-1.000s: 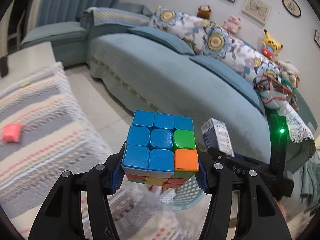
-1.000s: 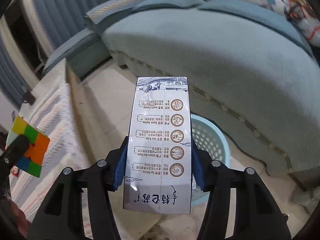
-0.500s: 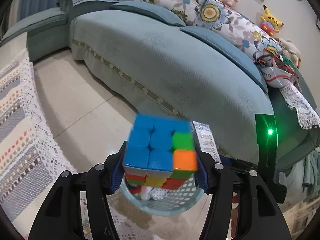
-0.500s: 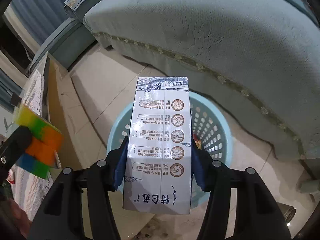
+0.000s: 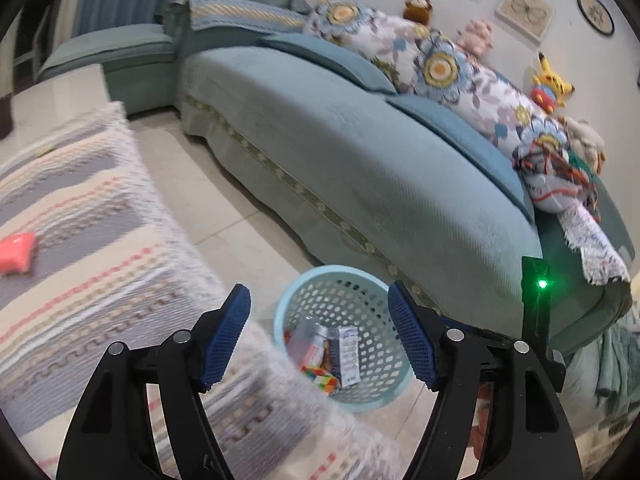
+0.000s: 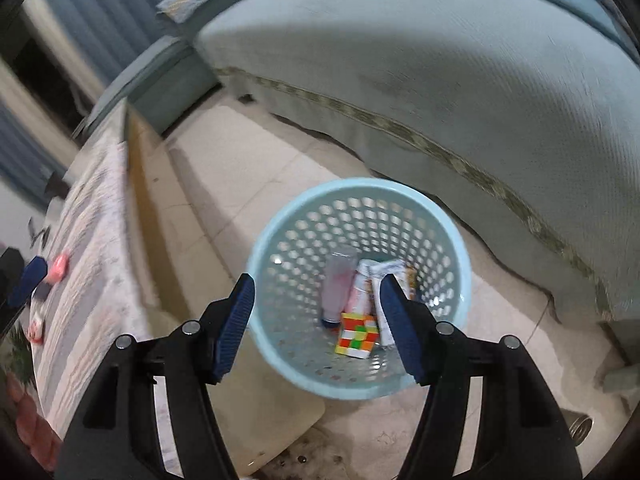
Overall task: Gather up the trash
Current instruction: 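Move both open tools back over the table, then grasp the red-white paper cup with the left tool while the right tool grasps the pink packet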
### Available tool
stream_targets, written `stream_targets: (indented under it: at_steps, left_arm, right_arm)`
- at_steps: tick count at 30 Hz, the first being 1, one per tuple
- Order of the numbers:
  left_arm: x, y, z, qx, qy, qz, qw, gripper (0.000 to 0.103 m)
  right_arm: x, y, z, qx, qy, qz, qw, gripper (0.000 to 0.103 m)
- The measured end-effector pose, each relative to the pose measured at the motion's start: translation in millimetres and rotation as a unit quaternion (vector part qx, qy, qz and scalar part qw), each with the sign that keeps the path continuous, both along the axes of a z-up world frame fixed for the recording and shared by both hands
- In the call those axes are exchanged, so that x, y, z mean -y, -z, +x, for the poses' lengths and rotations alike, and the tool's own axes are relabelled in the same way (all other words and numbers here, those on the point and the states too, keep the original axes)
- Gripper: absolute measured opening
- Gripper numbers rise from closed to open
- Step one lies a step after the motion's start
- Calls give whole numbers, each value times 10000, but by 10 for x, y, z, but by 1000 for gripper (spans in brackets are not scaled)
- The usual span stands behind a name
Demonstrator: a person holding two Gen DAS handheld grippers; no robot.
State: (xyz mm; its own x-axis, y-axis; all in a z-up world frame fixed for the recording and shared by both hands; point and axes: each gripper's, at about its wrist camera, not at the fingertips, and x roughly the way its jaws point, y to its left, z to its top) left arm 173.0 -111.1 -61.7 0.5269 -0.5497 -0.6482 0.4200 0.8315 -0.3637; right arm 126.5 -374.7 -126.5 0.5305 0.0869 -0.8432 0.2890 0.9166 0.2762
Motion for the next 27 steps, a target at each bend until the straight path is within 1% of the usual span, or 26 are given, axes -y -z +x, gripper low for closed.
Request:
stream_targets:
  at_steps: [2, 4, 7, 10, 12, 14, 15, 18, 20, 21, 22, 25, 27]
  left_arm:
    - [-192, -98, -95, 78, -170, -68, 9998, 69]
    - [-495, -228, -215, 198, -433, -175, 9987, 69]
    - [-978, -382, -373, 370, -867, -268, 9952, 70]
    - [-1493, -486, -506, 491, -1392, -269, 9887, 71]
    - [-1821, -517, -586, 574, -1764, -216, 9824, 73]
    - [-2154, -518, -655, 624, -2142, -121, 9747, 73]
    - [-2386, -502, -688, 628, -2407, -62, 9685, 73]
    - [-2926, -447, -741, 570, -2959, -78, 9535, 73]
    - [-3269, -377, -743, 503, -3340, -68, 9412, 73]
    - [-3371, -354, -735, 482, -3460, -53, 9370, 73]
    - [-3517, -302, -714, 439, -3619, -6, 9312, 73]
    - [-3823, -136, -623, 298, -3910, 161, 9198, 73]
    - [-3938, -26, -556, 190, -3973, 185, 9173, 73]
  right_arm:
    - [-241, -188, -10, 240, -278, -78, 9993, 61]
    - [-515, -392, -1, 504, -580, -195, 9969, 61]
    - [-981, -682, 26, 925, -1091, -321, 9892, 61]
    - [-1469, -891, 55, 1244, -1568, -383, 9790, 61]
    - [-1862, -997, 82, 1451, -1945, -446, 9691, 61]
    - [-2222, -1035, 151, 1520, -2281, -542, 9602, 61]
    - [-2421, -1037, 194, 1532, -2465, -602, 9550, 61]
    - [-2857, -995, 303, 1650, -2872, -691, 9410, 61]
    - [-3165, -891, 404, 1793, -3180, -685, 9285, 61]
    - [-3285, -812, 484, 1800, -3307, -662, 9240, 61]
    - [-3389, -738, 564, 1762, -3378, -665, 9222, 61]
    - [-3579, -503, 825, 1592, -3492, -598, 9215, 61]
    - [-3648, -388, 973, 1449, -3519, -453, 9236, 61]
